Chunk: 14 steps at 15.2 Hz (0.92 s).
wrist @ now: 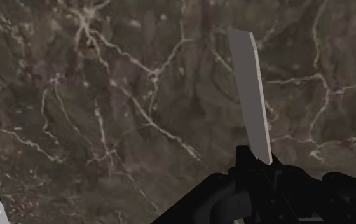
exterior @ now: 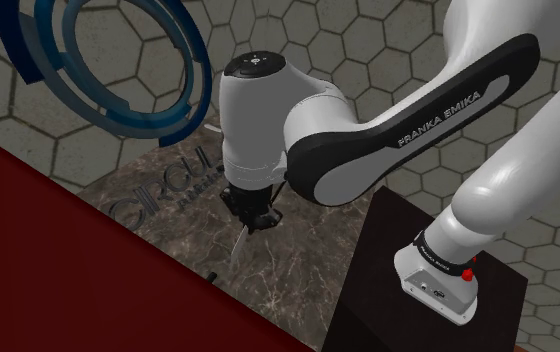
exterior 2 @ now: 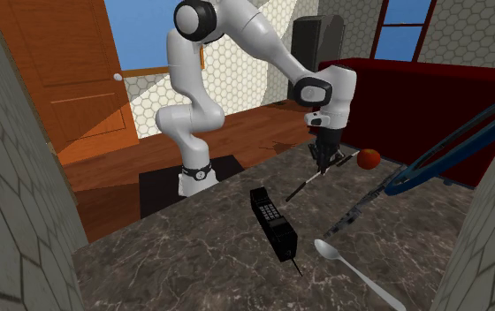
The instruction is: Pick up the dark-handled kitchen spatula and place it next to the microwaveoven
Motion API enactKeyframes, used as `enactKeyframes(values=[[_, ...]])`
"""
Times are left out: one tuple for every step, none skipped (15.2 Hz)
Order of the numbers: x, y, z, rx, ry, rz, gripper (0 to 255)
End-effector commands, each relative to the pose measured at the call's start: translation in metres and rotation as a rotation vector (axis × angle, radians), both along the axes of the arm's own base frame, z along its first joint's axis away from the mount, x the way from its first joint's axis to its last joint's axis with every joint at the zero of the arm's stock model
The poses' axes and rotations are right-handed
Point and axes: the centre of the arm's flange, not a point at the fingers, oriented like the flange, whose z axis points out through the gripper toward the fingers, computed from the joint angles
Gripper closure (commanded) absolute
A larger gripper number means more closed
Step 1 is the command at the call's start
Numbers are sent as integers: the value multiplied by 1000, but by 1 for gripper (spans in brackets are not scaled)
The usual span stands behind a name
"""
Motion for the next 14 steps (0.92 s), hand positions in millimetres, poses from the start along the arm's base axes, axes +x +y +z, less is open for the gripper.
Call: enactKeyframes(values=[[-3, 1, -2, -1, 5, 4, 255], [-3, 1, -2, -1, 5, 4, 255], [-3, 1, -2, -1, 5, 4, 255], [-2, 1, -2, -1, 5, 4, 0], [-2, 1, -2, -1, 5, 4, 0], [-2, 2, -1, -1, 5, 4, 0], [-2, 2, -1, -1, 5, 4, 0], [-2, 2, -1, -1, 5, 4, 0], [-3, 1, -2, -1, 5, 4, 0], [-3, 2, 11, -1, 5, 4, 0], [-3, 3, 24, -1, 5, 4, 0], [-3, 3, 37, -1, 5, 4, 0], [-4, 4, 48, -1, 5, 4, 0], [-4, 4, 48, -1, 5, 4, 0]])
